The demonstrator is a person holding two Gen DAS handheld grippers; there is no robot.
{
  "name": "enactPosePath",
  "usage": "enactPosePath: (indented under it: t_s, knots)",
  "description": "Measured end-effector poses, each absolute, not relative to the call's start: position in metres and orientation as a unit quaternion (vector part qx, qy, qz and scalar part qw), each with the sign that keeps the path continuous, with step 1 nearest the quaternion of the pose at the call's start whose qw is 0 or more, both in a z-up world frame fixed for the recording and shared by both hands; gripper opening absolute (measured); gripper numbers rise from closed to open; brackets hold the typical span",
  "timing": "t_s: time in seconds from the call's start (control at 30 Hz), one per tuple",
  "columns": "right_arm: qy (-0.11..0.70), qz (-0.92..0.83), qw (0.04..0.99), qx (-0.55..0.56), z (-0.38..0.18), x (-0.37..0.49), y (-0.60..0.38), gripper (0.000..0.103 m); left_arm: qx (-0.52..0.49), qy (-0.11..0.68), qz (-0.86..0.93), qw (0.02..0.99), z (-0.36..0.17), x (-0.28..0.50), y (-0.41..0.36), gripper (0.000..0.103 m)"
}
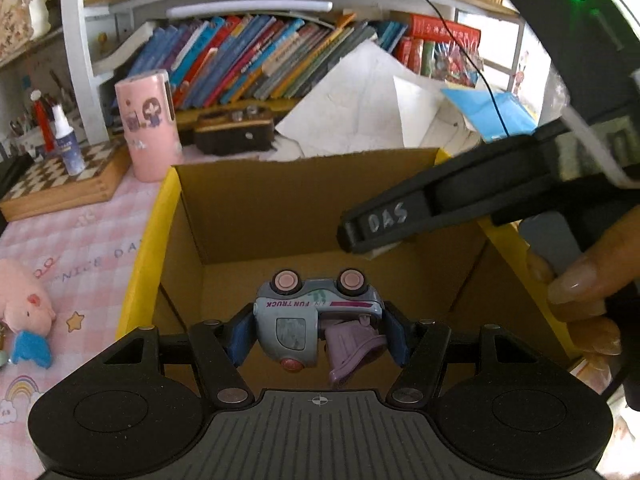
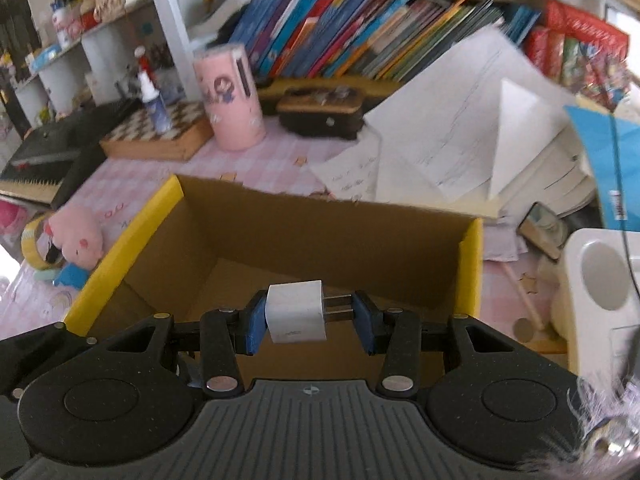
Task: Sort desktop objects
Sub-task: 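Open the left tool dropping the truck while the right tool releases the charger into the box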
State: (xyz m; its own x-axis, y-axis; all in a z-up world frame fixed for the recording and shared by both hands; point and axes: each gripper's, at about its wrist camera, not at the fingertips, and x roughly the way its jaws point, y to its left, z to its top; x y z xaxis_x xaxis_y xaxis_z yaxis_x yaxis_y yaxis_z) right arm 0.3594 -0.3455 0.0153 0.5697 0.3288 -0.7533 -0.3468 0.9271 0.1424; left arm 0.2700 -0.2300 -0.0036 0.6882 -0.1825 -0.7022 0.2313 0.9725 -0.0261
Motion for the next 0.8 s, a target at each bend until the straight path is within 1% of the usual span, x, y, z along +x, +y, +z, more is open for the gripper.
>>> enactPosePath:
  t_s: [0.13,0.33,0.53,0.8]
  knots:
    - [0.445,0.200,0.872,-0.038,0.001,0.361,-0.341,0.042,0.024,0.402,-0.114,0.908,-0.012,0.274,-0.229,0.064]
    - [0.467,0.213,0.857,-0.042,-0.004,0.363,-0.338,0.042,0.004,0.424,-0.116,0.898,-0.022,0.270,-0.232,0.063]
    - [0.486,0.215,0.845,-0.049,-0.008,0.366,-0.338,0.042,-0.026,0.431,-0.111,0.895,-0.026,0.266,-0.228,0.064]
    - [0.509,0.215,0.832,-0.057,-0.013,0.371,-0.333,0.042,-0.018,0.416,-0.100,0.904,-0.026,0.264,-0.229,0.066]
